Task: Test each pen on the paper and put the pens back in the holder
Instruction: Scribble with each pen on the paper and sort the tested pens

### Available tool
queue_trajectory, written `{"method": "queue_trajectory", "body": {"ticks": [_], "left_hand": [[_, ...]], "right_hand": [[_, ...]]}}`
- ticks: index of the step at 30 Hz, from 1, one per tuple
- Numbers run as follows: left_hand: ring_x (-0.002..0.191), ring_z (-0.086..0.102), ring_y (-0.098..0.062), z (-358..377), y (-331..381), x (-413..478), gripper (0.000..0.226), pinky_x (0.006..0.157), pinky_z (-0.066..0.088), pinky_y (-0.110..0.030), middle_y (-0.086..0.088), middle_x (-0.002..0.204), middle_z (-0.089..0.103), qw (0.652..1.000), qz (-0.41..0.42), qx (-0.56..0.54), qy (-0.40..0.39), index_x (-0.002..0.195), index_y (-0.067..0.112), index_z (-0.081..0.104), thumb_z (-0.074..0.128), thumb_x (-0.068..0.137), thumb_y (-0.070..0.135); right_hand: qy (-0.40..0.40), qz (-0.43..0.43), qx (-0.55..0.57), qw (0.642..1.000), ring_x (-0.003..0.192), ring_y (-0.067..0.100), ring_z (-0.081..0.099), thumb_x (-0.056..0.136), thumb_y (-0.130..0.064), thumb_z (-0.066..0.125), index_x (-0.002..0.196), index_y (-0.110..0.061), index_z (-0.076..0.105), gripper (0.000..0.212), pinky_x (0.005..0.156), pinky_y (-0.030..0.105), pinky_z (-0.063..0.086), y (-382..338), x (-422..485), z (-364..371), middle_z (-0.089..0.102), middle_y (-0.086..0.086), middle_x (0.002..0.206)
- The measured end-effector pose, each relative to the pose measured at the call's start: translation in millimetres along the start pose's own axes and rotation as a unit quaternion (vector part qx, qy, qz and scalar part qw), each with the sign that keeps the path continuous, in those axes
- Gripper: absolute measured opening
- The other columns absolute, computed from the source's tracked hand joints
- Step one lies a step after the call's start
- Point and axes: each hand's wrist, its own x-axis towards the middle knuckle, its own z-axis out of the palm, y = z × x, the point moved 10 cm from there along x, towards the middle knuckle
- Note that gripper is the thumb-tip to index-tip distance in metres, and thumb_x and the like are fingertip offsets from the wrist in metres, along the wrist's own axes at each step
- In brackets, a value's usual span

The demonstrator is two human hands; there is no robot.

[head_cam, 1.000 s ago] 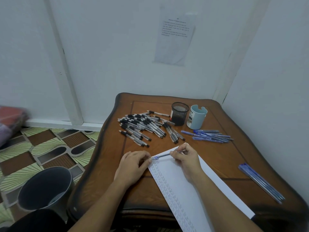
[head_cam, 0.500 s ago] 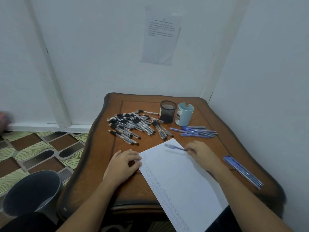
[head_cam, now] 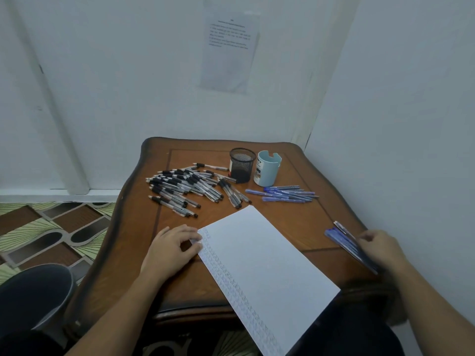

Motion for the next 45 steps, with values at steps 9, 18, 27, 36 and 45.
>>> {"method": "queue_trajectory", "body": {"ticks": [9, 18, 27, 36, 45], "left_hand": [[0.122, 0.048, 0.000, 0, 0, 2, 0.026, 0.114, 0.022, -0.036, 0.020, 0.125, 0.060, 1.000, 0.001, 0.002, 0.007, 0.111, 0.034, 0.070, 0.063, 0.088, 0.044], [0.125, 0.045, 0.001, 0, -2, 2, 0.028, 0.115, 0.020, -0.035, 0.021, 0.127, 0.058, 1.000, -0.007, 0.001, 0.004, 0.113, 0.035, 0.069, 0.063, 0.087, 0.045], [0.123, 0.041, 0.007, 1, -4, 4, 0.030, 0.115, 0.017, -0.034, 0.024, 0.127, 0.056, 1.000, -0.007, 0.006, -0.001, 0.115, 0.037, 0.067, 0.060, 0.088, 0.050], [0.127, 0.041, 0.004, 1, -3, 3, 0.031, 0.115, 0.017, -0.035, 0.023, 0.128, 0.057, 1.000, -0.011, 0.009, -0.005, 0.115, 0.037, 0.067, 0.060, 0.088, 0.049], [0.131, 0.037, 0.005, 1, -2, 1, 0.032, 0.116, 0.014, -0.033, 0.024, 0.131, 0.055, 1.000, -0.014, 0.006, -0.012, 0.118, 0.038, 0.065, 0.059, 0.089, 0.049]], "right_hand": [[0.131, -0.076, -0.131, 0.980, 0.098, 0.035, 0.058, 0.093, -0.016, 0.055, 0.112, -0.007, 0.070, 0.025, 0.089, 0.040, 0.040, -65, -5, -10, 0.063, 0.019, 0.106], [-0.072, -0.194, -0.141, 0.968, 0.138, 0.034, 0.039, 0.106, -0.020, 0.038, 0.145, -0.040, 0.045, 0.044, 0.114, 0.050, 0.030, -192, 18, 100, 0.040, 0.013, 0.152], [-0.020, -0.211, -0.170, 0.962, 0.129, 0.033, 0.041, 0.103, -0.041, 0.043, 0.121, -0.025, 0.056, 0.027, 0.108, 0.049, 0.034, -206, 21, 106, 0.048, 0.012, 0.132], [-0.068, -0.261, -0.009, 0.963, 0.089, 0.016, 0.063, 0.101, -0.046, 0.047, 0.107, -0.019, 0.066, 0.033, 0.075, 0.026, 0.044, -233, -16, 108, 0.071, 0.003, 0.102], [-0.089, -0.275, -0.256, 0.922, 0.090, 0.022, 0.066, 0.101, -0.049, 0.044, 0.121, -0.024, 0.043, 0.032, 0.065, 0.029, 0.051, -245, -48, 130, 0.067, 0.001, 0.108]]}}
